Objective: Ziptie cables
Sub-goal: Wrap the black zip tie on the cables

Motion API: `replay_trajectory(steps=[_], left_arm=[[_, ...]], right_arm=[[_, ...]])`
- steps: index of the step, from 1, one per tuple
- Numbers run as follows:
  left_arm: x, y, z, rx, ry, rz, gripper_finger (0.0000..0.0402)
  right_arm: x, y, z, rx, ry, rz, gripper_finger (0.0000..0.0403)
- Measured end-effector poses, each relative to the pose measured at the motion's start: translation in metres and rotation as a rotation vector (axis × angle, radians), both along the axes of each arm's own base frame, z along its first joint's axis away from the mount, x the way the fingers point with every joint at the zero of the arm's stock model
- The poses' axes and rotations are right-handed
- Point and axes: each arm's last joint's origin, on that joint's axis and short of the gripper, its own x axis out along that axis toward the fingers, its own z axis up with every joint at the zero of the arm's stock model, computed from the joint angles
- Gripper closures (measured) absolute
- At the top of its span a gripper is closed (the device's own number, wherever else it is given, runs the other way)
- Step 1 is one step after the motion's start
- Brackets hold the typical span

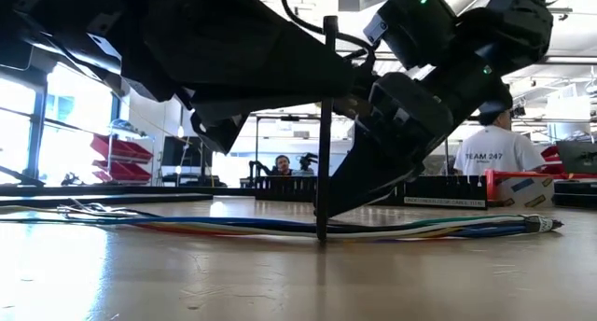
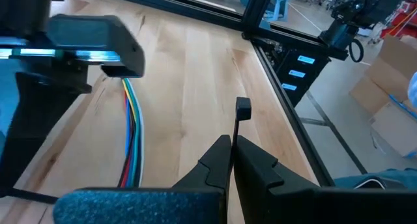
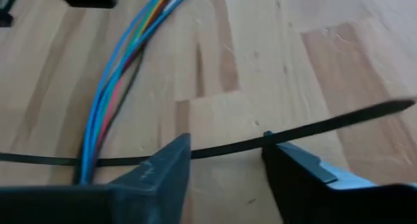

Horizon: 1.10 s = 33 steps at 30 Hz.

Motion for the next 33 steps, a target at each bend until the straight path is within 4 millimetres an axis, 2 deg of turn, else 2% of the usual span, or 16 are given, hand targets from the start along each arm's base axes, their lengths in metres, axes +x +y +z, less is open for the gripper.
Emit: replay_trajectory(steps=[8,12,21,28,33], left_arm=[[0.000,0.000,0.000,0.001,0.000,0.000,0.0402],[-0.001,-0.002,0.000,0.010,-0.004,-0.001,0.0402],[-0.002,-0.004,0.001,0.008,-0.010,-0.004,0.0402],[-0.002,-0.004,0.002,0.004,-0.019,0.001,0.0402],[-0.002,-0.003,0.002,0.009,-0.032,0.041,0.0402]], right_arm=[[-0.002,0.008,0.001,-0.118,-0.040,-0.005,0.0389],[-0.006,0.025,0.002,-0.265,-0.082,0.010,0.0400],[-0.024,0.069,0.011,-0.857,-0.156,0.007,0.0403],[-0.015,0.088,0.027,-1.050,-0.137,0.060,0.0403],[0.000,0.097,0.017,-1.161,-0.057,0.150,0.0403]])
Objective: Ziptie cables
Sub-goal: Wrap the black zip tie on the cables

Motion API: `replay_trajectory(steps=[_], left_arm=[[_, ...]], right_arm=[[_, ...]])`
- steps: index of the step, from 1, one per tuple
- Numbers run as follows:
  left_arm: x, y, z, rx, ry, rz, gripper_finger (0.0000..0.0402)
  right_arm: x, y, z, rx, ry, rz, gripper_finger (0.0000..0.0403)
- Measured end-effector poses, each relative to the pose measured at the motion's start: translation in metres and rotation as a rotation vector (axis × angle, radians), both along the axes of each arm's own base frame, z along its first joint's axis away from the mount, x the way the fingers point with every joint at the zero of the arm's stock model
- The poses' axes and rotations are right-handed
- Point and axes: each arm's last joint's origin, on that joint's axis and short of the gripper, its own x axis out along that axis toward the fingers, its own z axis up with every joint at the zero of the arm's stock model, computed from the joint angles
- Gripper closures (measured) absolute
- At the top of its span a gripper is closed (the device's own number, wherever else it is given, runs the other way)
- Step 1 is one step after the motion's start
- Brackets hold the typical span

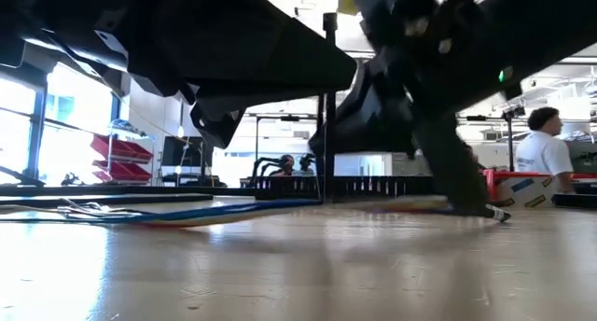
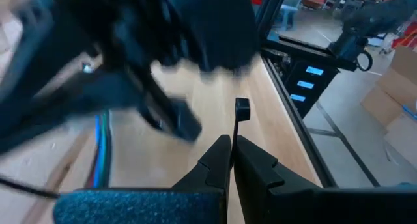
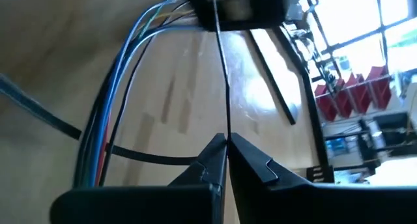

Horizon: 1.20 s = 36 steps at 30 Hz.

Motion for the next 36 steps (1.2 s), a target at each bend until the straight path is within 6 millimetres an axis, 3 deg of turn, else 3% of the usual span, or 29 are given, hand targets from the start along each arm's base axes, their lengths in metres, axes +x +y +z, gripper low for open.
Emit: replay_trajectory(steps=[7,16,29,36], left_arm=[[0.000,0.000,0.000,0.001,-0.004,0.009,0.0402],[-0.006,-0.008,-0.001,0.014,0.006,0.001,0.0402],[-0.007,-0.008,-0.002,0.011,0.016,0.018,0.0402],[-0.007,-0.008,-0.002,0.010,0.015,0.018,0.0402]], right_arm=[[0.010,0.020,-0.011,-0.036,0.009,0.038,0.0403],[0.004,0.022,-0.014,-0.012,-0.026,0.017,0.0403],[-0.001,0.041,-0.007,-0.073,-0.091,0.082,0.0403],[0.001,0.036,-0.006,-0.090,-0.103,0.038,0.0403]])
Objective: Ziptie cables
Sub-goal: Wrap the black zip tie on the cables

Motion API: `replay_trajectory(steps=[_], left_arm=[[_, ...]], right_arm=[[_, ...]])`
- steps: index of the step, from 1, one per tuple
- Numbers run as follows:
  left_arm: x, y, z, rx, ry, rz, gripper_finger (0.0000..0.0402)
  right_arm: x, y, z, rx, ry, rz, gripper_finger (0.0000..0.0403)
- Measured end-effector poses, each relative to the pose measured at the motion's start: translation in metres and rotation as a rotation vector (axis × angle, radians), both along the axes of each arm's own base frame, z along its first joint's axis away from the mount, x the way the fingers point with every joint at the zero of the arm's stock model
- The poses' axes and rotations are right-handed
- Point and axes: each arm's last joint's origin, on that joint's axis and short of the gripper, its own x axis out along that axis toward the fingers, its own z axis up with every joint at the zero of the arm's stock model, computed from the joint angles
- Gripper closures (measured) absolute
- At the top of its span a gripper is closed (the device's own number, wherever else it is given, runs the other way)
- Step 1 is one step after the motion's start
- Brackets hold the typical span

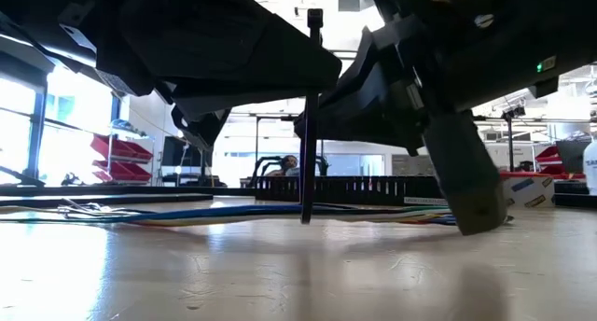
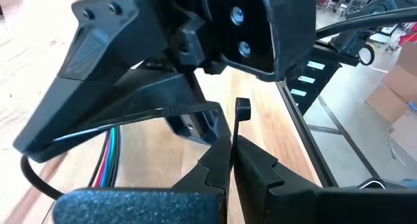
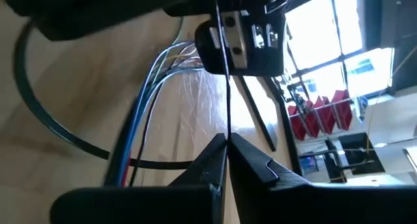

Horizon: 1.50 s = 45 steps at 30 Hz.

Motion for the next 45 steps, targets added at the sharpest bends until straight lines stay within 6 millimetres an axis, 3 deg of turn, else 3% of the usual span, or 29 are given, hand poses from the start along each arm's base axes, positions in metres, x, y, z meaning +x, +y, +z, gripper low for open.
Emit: replay_trajectory(steps=[22,34,45], left_arm=[[0.000,0.000,0.000,-0.001,0.001,0.000,0.0402],[0.000,0.000,0.000,-0.028,0.006,-0.003,0.0402],[0.000,0.000,0.000,-0.030,0.006,-0.003,0.0402]], right_arm=[[0.002,-0.005,0.000,-0.009,0.006,-0.016,0.0403],[-0.003,0.010,0.006,-0.030,-0.031,0.045,0.0403],[-0.002,0.004,0.004,-0.088,-0.003,-0.001,0.0403]])
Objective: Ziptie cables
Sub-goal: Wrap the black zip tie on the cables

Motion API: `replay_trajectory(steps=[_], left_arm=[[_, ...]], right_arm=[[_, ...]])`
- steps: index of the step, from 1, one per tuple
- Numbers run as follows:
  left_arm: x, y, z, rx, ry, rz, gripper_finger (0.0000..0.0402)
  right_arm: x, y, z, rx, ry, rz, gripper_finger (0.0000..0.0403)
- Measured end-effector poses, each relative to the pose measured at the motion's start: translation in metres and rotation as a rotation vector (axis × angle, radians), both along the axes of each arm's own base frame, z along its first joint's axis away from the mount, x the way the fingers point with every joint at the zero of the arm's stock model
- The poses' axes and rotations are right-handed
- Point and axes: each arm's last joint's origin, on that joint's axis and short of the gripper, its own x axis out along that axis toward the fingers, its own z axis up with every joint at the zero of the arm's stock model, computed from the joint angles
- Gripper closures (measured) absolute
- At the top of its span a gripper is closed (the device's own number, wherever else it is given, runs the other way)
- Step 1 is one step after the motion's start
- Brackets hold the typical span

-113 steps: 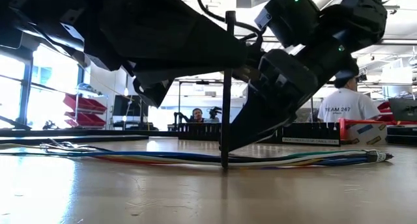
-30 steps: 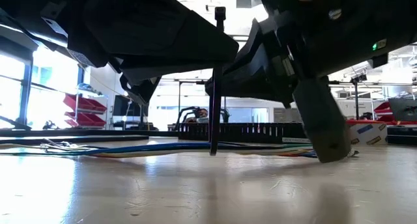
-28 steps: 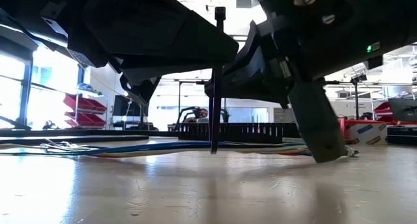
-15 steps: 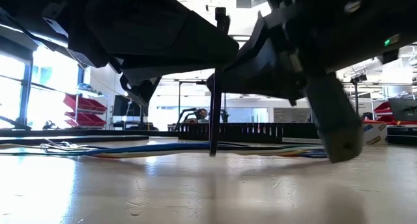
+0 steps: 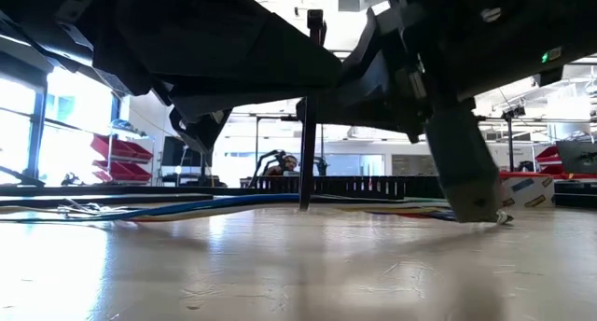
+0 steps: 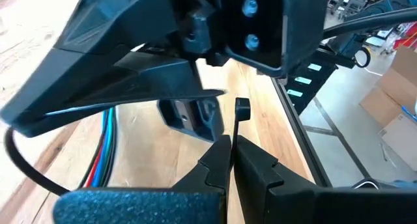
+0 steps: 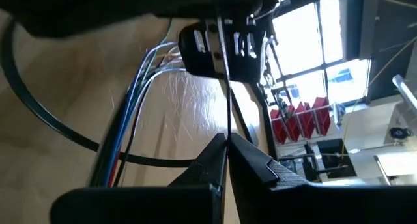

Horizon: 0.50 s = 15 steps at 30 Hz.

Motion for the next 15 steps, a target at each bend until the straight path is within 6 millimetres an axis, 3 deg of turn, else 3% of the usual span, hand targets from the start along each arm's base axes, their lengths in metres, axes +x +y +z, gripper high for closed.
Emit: replay_trajectory(steps=[15], left_arm=[[0.0011,0.0020,0.0002,0.000,-0.004,0.024,0.0402]], right_arm=[[0.0027,0.0054,0.0046,0.012,0.009,-0.004,0.0403]])
